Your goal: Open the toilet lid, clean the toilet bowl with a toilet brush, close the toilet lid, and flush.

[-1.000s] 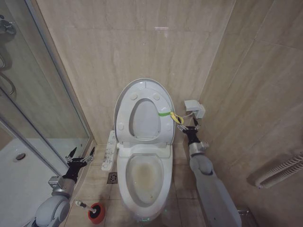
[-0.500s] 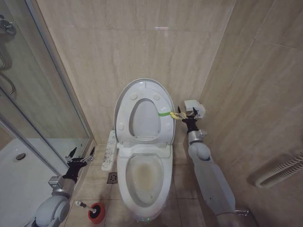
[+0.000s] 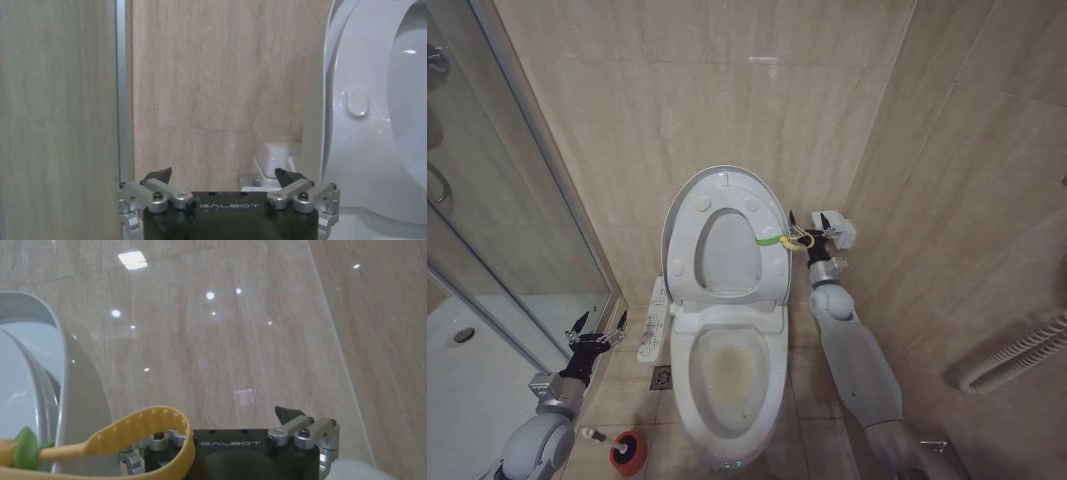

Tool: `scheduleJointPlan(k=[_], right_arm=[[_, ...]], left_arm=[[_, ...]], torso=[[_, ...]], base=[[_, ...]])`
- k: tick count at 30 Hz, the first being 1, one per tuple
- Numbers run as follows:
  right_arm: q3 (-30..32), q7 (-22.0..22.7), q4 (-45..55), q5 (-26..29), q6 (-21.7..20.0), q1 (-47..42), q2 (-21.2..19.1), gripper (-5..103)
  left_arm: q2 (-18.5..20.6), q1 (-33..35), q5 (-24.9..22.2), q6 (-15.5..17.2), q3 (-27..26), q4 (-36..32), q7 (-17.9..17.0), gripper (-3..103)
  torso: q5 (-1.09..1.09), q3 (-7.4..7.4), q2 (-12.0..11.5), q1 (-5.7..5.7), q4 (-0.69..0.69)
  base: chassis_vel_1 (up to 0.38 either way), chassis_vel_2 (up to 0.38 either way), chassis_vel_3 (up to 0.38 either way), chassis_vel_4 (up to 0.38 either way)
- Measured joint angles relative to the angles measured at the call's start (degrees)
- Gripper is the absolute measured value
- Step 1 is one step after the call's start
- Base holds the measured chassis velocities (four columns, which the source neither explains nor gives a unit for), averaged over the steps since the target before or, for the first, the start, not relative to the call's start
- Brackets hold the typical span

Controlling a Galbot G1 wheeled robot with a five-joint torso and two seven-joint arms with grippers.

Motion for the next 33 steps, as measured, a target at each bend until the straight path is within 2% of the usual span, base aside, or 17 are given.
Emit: scheduleJointPlan(k=[5, 14, 33], right_arm=[[-0.61, 0.12, -2.09, -0.54, -0.05, 1.86, 0.85, 100], [-1.16, 0.7, -3.91, -0.75, 0.0, 4.18, 0.75, 100], [-3.52, 0.27, 5.52, 1.44, -0.91, -2.74, -6.25, 100]], left_arm=[[0.0, 0.0, 0.0, 0.0, 0.0, 0.0, 0.0, 100], [0.0, 0.0, 0.0, 0.0, 0.0, 0.0, 0.0, 100], [0.0, 0.0, 0.0, 0.0, 0.0, 0.0, 0.0, 100]], torso=[[0.03, 0.01, 0.0, 0.0, 0.14], [0.01, 0.0, 0.0, 0.0, 0.07], [0.01, -0.01, 0.0, -0.01, 0.05]], base=[[0.0, 0.0, 0.0, 0.0], [0.0, 0.0, 0.0, 0.0], [0.0, 0.0, 0.0, 0.0]])
